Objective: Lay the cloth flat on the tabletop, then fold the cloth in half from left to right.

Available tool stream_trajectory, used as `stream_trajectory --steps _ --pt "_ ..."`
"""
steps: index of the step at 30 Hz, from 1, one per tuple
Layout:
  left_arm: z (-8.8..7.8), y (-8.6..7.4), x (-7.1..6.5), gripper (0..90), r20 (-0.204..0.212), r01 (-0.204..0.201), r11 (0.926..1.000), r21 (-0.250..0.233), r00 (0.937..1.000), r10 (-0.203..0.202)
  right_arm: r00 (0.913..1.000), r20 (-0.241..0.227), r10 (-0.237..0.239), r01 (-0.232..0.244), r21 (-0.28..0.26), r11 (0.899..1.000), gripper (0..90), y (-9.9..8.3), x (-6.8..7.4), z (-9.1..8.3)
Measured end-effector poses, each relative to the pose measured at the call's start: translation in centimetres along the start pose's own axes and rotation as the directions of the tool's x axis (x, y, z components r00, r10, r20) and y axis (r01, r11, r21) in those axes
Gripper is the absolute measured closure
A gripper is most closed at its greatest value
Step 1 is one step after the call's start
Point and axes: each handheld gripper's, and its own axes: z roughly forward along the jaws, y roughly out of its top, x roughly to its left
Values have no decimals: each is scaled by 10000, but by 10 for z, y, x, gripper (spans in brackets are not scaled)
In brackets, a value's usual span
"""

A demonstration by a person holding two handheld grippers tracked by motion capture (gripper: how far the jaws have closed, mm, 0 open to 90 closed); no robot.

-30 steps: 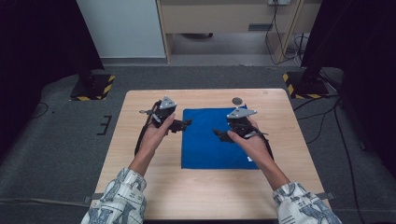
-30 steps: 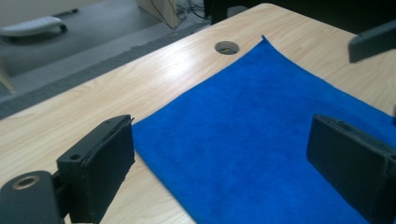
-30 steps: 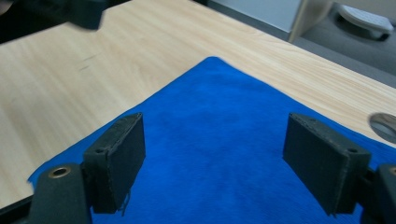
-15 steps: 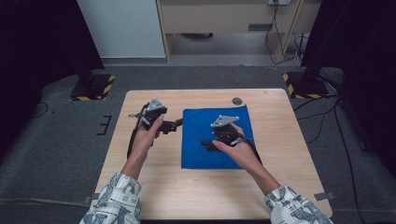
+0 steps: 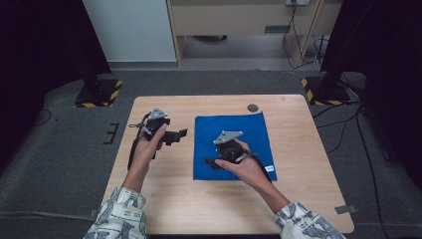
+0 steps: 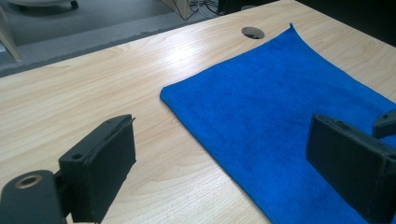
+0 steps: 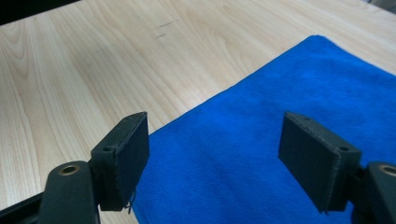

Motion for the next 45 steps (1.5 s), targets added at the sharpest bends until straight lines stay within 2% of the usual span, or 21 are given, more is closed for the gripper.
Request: stream_trajectory --steps 6,11,17,22,24,28,30,35,40,42,44,45 --pt "2 -2 -2 81 31 -177 9996 210 9998 176 10000 -51 -19 20 156 9999 294 -2 7 10" --pt "-1 -1 -3 81 110 -250 9993 273 9996 247 9985 -429 -341 357 371 9987 396 -4 19 21" --pt "-1 -1 -4 80 146 -261 9990 372 9996 255 9968 -701 -393 432 553 9975 418 -9 31 33" --pt "0 -2 -4 80 166 -352 9982 496 9993 344 9926 -1053 -608 697 829 9941 420 -13 39 41" --pt "-1 -1 -4 80 179 -345 9983 467 9993 337 9919 -1013 -770 862 907 9921 401 -14 42 44" --pt "-3 0 -4 80 172 -281 9989 371 9995 274 9915 -1046 -775 889 1097 9900 401 -17 45 49" --pt "-3 0 -5 80 198 -284 9990 335 9994 278 9920 -1069 -671 797 1174 9899 416 -22 46 52" --pt "-3 -1 -4 80 173 -374 9982 465 9992 366 9901 -1151 -808 964 1372 9858 445 -27 49 57" --pt "-1 -1 -5 81 167 -369 9981 503 9992 361 9920 -1019 -741 867 1260 9882 508 -27 48 59" --pt "-1 -2 -5 80 160 -350 9981 503 9993 343 9926 -883 -832 939 1250 9877 537 -27 48 59" --pt "0 -2 -5 81 118 -330 9981 528 9994 324 9945 -640 -830 906 1257 9879 602 -27 49 59" --pt "0 -2 -5 81 118 -330 9981 528 9994 324 9945 -640 -830 906 1257 9879 602 -27 49 59"
